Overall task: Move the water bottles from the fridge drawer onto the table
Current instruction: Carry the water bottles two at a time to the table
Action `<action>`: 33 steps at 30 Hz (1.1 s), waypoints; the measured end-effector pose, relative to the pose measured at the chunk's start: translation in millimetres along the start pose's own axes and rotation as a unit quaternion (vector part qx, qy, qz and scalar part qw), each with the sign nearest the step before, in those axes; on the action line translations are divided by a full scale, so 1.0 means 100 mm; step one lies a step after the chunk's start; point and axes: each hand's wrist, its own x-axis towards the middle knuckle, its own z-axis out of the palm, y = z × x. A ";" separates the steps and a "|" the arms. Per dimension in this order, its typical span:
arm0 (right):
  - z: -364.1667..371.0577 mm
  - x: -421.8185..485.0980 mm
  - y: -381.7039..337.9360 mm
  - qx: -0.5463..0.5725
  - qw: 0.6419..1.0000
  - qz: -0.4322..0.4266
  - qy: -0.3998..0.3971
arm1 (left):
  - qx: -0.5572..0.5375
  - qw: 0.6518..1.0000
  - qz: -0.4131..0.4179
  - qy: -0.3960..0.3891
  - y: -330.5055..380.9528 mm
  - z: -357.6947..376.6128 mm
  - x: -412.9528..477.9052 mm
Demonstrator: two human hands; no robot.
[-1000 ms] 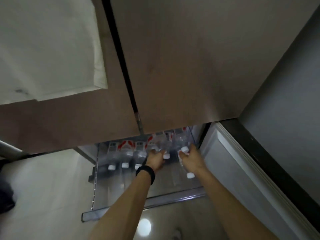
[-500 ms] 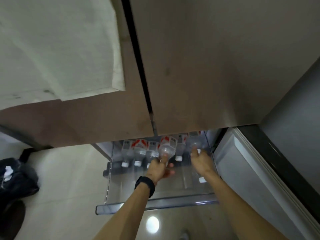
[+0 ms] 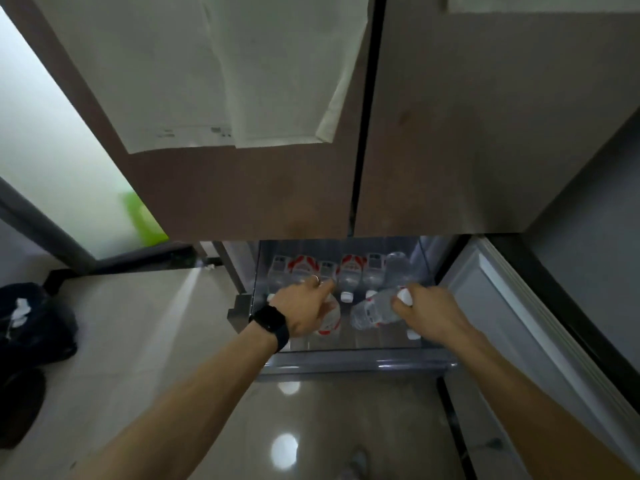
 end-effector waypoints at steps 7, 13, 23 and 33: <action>0.22 0.10 -0.33 0.031 0.998 -0.030 0.048 | -0.123 0.989 -0.020 0.083 -0.05 0.29 -0.05; 0.49 0.08 -0.23 0.171 0.983 0.007 0.067 | -0.375 0.924 -0.062 0.049 0.08 0.49 -0.01; 0.58 0.34 0.00 0.190 0.974 -0.075 -0.096 | -0.352 0.928 -0.109 0.059 0.14 0.68 0.21; 0.19 0.36 -0.26 0.178 0.973 -0.133 -0.061 | -0.478 0.834 -0.200 0.189 -0.06 0.48 -0.19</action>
